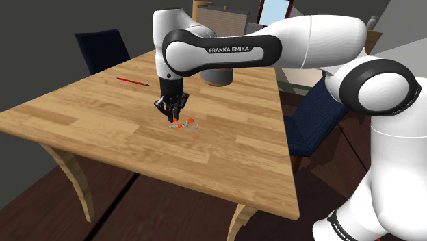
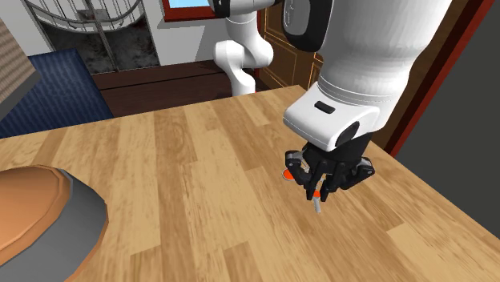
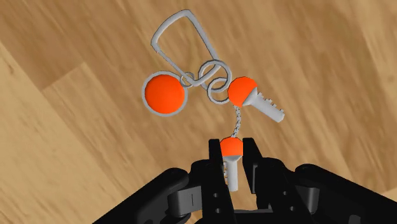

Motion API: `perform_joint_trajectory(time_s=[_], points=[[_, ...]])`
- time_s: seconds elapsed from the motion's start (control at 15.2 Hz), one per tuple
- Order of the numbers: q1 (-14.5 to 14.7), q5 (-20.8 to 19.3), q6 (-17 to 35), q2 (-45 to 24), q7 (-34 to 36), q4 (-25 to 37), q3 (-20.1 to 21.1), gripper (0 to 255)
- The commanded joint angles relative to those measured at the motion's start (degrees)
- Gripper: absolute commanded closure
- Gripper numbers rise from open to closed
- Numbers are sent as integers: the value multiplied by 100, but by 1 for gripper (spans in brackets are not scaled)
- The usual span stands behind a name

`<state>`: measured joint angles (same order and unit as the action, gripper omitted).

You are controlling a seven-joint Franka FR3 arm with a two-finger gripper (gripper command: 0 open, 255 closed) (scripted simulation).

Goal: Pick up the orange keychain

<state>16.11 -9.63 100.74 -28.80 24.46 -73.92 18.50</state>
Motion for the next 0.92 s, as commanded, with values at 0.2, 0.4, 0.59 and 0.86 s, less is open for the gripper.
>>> perform_joint_trajectory(time_s=[0.2, 0.4, 0.59, 0.86], points=[[-5, -14, -220, -31, -15, 188, -25, 255], [24, -16, -464, -54, -28, 456, -22, 255], [59, -23, -719, -93, -41, 753, -21, 255], [121, -44, -1084, -183, -58, 1211, -24, 255]])
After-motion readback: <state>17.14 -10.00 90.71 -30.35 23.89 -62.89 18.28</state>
